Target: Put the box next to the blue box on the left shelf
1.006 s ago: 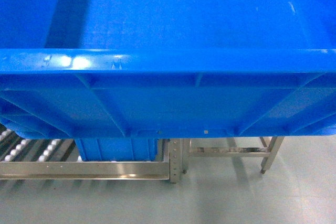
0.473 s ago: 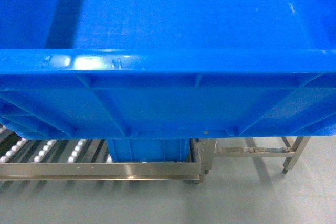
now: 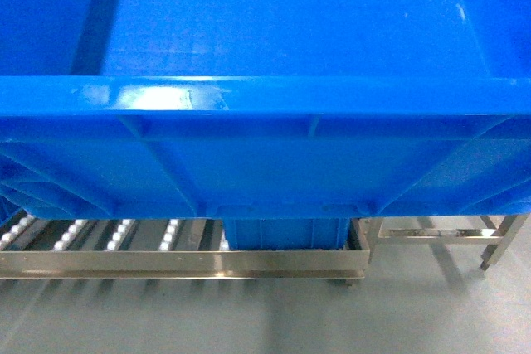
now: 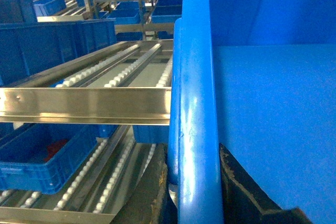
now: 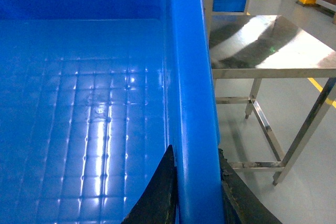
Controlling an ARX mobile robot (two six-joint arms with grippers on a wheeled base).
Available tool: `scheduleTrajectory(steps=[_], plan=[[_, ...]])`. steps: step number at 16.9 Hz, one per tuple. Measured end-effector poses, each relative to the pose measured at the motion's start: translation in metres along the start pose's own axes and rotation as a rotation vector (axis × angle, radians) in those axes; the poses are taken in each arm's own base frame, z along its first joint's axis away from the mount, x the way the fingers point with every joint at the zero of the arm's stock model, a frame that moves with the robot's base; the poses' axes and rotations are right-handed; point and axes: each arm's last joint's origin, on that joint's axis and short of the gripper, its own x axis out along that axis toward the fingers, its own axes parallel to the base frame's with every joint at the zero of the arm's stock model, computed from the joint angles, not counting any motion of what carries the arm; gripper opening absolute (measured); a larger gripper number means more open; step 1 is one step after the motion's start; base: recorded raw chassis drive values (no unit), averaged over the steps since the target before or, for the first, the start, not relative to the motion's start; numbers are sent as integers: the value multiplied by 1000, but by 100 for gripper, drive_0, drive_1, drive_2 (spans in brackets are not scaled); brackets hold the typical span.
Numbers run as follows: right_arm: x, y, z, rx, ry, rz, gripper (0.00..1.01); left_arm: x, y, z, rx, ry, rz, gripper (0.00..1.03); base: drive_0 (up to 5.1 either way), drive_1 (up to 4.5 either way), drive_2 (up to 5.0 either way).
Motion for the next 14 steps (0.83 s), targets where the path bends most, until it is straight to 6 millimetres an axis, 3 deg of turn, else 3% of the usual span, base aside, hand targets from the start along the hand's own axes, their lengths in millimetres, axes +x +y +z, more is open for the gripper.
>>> scheduleTrajectory(steps=[14], plan=[[0,0,0,0,-1,1,11,0,0,0,1,1,0,18,-499,242,242]])
